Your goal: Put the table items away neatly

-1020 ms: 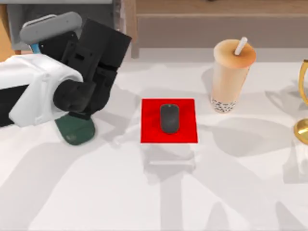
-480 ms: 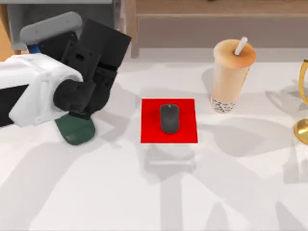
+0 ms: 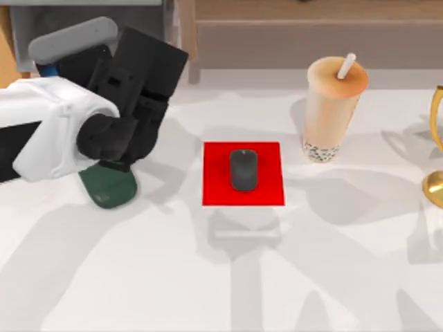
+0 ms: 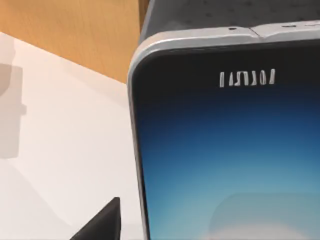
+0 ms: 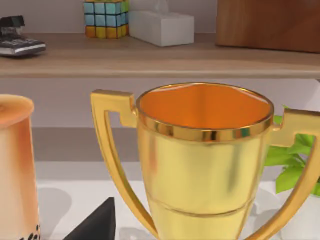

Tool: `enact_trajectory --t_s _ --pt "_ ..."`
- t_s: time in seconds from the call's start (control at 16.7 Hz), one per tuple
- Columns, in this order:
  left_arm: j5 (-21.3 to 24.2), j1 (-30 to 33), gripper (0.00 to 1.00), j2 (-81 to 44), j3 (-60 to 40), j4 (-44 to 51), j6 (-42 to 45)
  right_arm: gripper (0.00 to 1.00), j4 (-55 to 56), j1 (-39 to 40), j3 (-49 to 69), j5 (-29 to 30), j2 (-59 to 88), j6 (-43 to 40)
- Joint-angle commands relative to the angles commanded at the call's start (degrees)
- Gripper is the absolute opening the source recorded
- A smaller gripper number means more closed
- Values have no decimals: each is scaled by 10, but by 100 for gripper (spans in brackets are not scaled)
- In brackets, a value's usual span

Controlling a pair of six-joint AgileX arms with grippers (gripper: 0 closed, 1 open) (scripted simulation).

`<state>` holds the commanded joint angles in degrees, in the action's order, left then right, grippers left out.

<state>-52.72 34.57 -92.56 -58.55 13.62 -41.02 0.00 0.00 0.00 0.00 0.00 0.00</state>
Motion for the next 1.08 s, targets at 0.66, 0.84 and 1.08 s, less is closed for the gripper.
enact_trajectory --t_s 0.66,0.84,1.08 --pt "12 63 100 59 34 -2 -4 100 0 0 0 0 0 0" --pt "-18 34 100 49 42 37 -39 100 0 0 0 0 0 0" --pt "-20 33 100 50 41 40 -41 100 0 0 0 0 0 0"
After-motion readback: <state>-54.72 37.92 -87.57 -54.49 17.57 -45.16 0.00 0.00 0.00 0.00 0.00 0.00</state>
